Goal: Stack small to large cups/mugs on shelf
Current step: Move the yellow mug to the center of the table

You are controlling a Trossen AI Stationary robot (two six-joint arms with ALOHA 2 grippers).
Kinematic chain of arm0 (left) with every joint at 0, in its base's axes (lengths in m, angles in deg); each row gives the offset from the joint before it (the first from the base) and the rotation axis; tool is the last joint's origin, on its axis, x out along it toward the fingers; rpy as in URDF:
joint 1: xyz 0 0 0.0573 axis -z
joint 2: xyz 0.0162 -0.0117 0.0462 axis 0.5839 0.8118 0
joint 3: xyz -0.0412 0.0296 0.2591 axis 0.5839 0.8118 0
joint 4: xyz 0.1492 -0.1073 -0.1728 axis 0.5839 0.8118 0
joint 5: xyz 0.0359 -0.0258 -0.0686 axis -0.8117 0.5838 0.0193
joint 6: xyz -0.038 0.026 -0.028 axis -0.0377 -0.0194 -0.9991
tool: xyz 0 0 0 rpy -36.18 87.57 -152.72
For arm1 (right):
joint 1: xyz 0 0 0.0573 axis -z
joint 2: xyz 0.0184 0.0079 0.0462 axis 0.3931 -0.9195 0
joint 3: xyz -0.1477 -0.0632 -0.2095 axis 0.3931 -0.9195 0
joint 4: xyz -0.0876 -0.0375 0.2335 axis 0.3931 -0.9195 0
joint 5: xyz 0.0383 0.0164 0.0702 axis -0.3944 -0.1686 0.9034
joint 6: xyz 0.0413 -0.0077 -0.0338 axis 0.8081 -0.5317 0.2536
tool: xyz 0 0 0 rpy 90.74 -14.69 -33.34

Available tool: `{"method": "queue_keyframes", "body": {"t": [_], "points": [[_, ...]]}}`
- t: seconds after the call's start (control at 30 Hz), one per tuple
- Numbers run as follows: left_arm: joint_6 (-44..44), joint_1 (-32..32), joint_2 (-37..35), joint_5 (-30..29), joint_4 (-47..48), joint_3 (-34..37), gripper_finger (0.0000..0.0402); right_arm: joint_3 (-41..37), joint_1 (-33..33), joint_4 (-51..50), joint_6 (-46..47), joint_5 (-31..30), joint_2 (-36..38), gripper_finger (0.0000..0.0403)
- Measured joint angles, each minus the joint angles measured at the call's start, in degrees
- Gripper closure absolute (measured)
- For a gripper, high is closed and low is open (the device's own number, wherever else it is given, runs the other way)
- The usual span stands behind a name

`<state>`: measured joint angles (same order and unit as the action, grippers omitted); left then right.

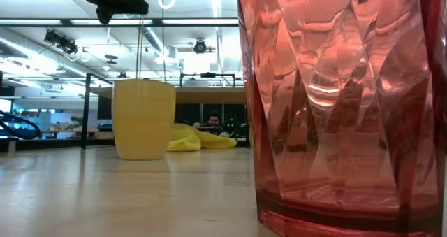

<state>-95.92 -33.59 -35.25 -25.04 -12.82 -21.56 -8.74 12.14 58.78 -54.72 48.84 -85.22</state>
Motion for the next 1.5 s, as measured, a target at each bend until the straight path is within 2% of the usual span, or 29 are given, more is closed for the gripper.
{"method": "queue_keyframes", "body": {"t": [0.17,0.37,0.47,0.57,0.87,1.2,1.5], "points": [[-2.3,-4.5,7.9,0.9,7.6,-6.4,0.0324,0.0,0.0,-3.1,2.1,0.0,0.0,0.0343],[-5.4,-9.1,15.6,9.9,13.9,-11.6,0.0319,0.0,0.0,-6.8,6.7,0.0,0.0,0.0343],[-6.8,-10.6,19.1,12.1,18.8,-13.7,0.0317,0.0,0.0,-8.6,8.4,0.0,0.0,0.0343],[-6.9,-11.3,22.3,14.5,22.9,-15.2,0.0317,0.0,0.0,-10.7,9.7,-1.0,0.0,0.0343],[-11.5,-10.4,29.2,26.9,25.0,-15.9,0.0318,0.0,0.0,-14.3,10.9,-4.3,0.0,0.0343],[-14.5,-7.9,32.4,27.2,26.2,-15.9,0.0301,0.0,0.0,-14.5,10.8,-4.3,-0.3,0.0343],[-16.9,-5.2,34.2,26.9,26.1,-15.9,0.0301,0.0,0.0,-14.4,10.6,-4.3,-0.3,0.0343]]}}
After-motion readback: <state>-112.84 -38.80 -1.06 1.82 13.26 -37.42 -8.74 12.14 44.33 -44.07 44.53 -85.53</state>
